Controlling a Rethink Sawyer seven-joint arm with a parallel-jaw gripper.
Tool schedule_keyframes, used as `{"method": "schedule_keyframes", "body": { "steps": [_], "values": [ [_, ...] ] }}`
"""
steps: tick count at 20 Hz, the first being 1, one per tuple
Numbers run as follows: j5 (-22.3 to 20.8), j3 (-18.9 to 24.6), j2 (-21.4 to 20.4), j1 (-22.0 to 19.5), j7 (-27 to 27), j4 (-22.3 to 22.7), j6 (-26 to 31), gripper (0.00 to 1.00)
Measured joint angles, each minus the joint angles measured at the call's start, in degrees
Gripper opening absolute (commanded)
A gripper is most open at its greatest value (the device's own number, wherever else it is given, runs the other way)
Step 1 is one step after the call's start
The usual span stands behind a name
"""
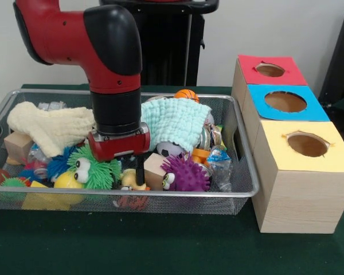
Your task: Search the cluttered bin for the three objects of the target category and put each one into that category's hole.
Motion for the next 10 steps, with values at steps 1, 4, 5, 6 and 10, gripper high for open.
{"method": "schedule_keyframes", "body": {
  "steps": [1, 4, 5, 6, 10],
  "values": [
    [0.0, 0.4, 0.3, -0.4, 0.0, 0.0, -0.4, 1.0],
    [0.0, 1.5, 1.2, -1.5, 0.0, 0.0, -1.2, 1.0],
    [0.0, 2.1, 1.7, -2.1, 0.0, 0.0, -1.5, 1.0],
    [0.0, 2.3, 1.8, -2.3, 0.0, 0.0, -1.5, 1.0],
    [0.0, 3.8, 2.3, -3.8, 0.0, 0.3, -1.6, 0.0]
  ]
}}
